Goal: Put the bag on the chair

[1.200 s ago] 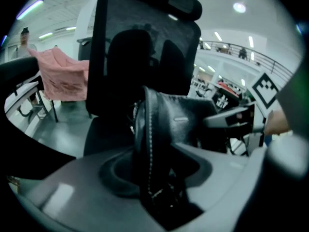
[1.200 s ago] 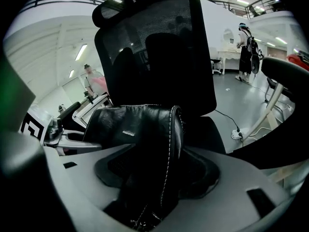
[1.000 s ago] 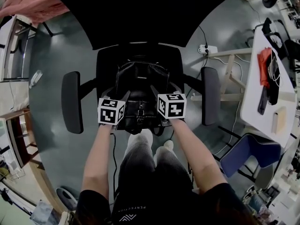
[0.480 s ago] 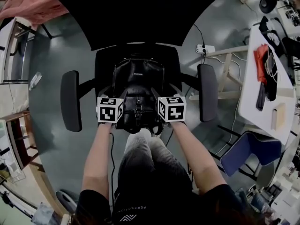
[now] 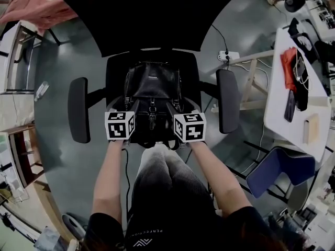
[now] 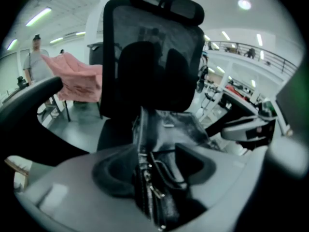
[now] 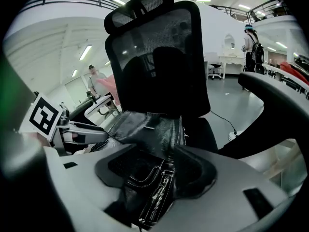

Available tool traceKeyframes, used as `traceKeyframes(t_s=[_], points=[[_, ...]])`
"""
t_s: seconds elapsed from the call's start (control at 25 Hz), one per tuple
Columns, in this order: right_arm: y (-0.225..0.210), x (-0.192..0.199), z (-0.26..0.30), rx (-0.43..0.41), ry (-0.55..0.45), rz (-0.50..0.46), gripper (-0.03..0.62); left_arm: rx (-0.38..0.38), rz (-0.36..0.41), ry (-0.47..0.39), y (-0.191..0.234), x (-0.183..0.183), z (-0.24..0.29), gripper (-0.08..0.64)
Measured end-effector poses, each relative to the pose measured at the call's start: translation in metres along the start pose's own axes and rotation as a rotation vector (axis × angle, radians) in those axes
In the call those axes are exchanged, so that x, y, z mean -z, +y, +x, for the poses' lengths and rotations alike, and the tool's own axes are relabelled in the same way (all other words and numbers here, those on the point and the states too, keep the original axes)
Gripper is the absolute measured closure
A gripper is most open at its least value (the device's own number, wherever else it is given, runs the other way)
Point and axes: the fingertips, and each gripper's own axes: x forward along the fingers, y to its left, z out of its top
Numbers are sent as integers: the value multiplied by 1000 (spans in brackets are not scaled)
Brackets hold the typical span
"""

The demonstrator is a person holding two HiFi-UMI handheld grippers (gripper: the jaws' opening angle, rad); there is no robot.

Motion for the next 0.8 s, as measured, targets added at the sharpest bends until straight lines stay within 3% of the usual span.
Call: traceKeyframes(t_s=[0.44,0.6,0.8], points=[[3,-5,-30,-12,-33,22,542,30,-32,-55,-24,-6,-40,478],[4,-8,-37,-3,-46,21,575,36,-60,-79,-26,-12,-52,539],[5,-12,-46,6,-60,4,592,42,-69,-95,-31,-16,-63,551]])
